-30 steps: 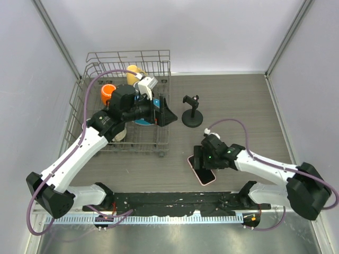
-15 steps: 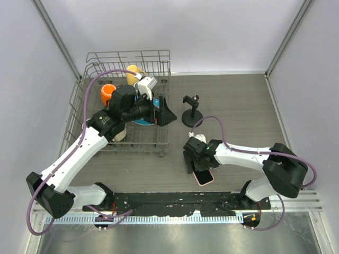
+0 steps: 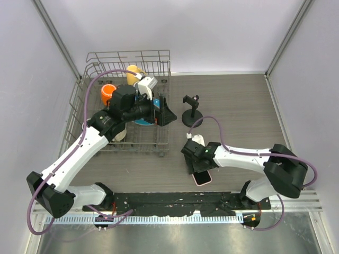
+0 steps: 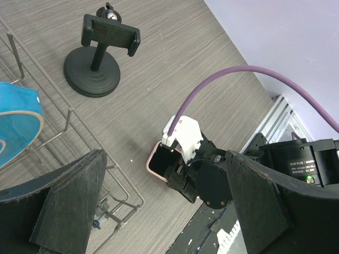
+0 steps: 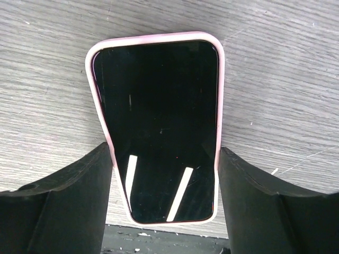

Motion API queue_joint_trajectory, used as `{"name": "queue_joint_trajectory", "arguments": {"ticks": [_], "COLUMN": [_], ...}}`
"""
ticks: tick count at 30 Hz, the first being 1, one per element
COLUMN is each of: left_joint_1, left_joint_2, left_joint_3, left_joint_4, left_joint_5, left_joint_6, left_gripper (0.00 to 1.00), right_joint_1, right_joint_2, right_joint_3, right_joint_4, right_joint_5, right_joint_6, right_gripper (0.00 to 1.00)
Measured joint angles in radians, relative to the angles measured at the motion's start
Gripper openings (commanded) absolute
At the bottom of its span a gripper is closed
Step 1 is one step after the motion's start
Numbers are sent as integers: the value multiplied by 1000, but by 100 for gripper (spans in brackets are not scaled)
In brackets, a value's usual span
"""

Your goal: Place the phone on the phone stand

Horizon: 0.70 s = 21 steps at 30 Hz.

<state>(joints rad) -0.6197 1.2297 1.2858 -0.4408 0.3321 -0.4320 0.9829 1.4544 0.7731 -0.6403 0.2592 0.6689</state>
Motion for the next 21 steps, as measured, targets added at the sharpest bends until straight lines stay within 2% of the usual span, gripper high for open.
{"name": "queue_joint_trajectory", "arguments": {"ticks": [5, 14, 17, 21], "left_joint_1": [0, -8, -35, -91], "left_joint_2": [11, 114, 171, 241], "left_joint_3": [0, 1, 7, 19], "left_joint_4": [-2, -2, -5, -13], "left_joint_5": [2, 140, 204, 267], "left_joint_6": [0, -9, -13, -14], "left_gripper": [99, 90, 85, 82], "right_joint_1": [10, 10, 10, 10], "right_joint_2": [-116, -644, -707, -679], "right_joint_3": [-82, -185, -168, -108], "right_joint_4": [78, 261, 293, 292], "right_joint_5": [39, 71, 52, 24], "right_joint_6": [9, -124, -185, -258], "right_gripper": [0, 0, 1, 0]}}
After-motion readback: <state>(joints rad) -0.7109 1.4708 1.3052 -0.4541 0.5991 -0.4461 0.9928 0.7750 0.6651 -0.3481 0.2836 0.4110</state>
